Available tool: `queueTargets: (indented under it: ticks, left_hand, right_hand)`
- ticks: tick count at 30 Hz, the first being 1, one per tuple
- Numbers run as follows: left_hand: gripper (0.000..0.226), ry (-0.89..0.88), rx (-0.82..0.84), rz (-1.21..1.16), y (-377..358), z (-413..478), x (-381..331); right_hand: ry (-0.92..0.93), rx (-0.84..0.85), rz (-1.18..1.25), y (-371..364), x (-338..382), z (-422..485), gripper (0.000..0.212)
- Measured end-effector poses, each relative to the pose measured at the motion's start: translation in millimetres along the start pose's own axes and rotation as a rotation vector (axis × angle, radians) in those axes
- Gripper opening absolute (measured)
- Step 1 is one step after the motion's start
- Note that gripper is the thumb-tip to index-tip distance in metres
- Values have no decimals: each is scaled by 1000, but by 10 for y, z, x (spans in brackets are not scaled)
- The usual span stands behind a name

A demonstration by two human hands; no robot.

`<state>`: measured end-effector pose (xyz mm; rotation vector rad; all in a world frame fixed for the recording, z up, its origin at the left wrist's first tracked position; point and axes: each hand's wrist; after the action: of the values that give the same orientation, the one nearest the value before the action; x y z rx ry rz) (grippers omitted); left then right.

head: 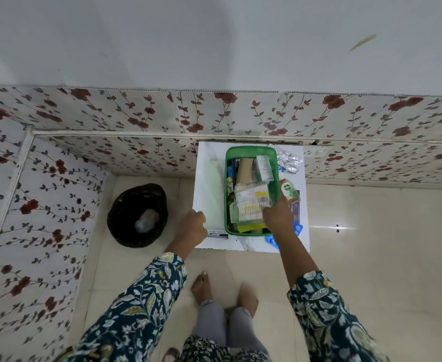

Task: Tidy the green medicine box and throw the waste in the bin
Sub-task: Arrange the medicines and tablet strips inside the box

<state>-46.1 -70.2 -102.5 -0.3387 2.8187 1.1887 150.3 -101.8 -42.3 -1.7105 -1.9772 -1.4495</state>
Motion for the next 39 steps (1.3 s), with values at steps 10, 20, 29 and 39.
queueTargets:
  ticks: [10,20,29,39]
  left_hand:
    - [29,-116,-215,349,-538,79,-35]
    - [19,286,-97,-113,257,-72,48]
    - [19,142,-257,-470,620,-189,-1157]
    - [23,-106,-488,-199,299,-70,-1421]
  right_hand:
    - [371,202,-515,-328,-141,-76,50]
    - [265,143,-124,-125,-155,28,39]
    - [154,-46,197,156,-50,88,26]
    - [99,-216,168,384,-414,352,22]
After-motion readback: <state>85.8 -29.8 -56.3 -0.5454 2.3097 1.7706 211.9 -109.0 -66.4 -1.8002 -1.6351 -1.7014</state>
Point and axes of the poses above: each hand's wrist, its own z-axis towards the middle knuckle, its own y-axis out of the back of the hand, x = y × z, and after that the axes turned 13 degrees about y, right-handed
